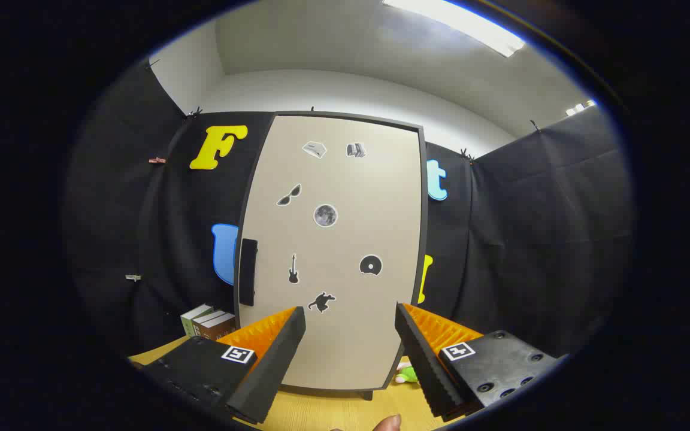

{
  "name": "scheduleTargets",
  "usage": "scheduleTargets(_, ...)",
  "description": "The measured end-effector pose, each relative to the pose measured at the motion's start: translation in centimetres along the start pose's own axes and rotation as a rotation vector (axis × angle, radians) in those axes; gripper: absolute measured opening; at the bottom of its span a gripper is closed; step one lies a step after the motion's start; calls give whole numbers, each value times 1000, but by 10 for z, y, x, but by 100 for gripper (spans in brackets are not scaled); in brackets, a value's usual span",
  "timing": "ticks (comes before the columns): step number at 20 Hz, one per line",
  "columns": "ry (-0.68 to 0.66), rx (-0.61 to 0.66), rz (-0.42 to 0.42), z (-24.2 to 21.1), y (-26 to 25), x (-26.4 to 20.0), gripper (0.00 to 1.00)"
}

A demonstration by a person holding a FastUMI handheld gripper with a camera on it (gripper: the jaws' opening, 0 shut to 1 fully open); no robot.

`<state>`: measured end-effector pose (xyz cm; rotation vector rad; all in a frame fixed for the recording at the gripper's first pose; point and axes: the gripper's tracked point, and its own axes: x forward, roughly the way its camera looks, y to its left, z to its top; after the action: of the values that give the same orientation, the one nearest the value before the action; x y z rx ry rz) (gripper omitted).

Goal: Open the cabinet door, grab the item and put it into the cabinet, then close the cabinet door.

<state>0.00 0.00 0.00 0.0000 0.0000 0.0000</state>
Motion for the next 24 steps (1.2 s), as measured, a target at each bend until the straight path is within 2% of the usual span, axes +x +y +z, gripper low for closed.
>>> scheduleTargets(10,-10,-13,-16,6,-3,-3,97)
scheduleTargets(24,-21,9,24,14,18,-15,97)
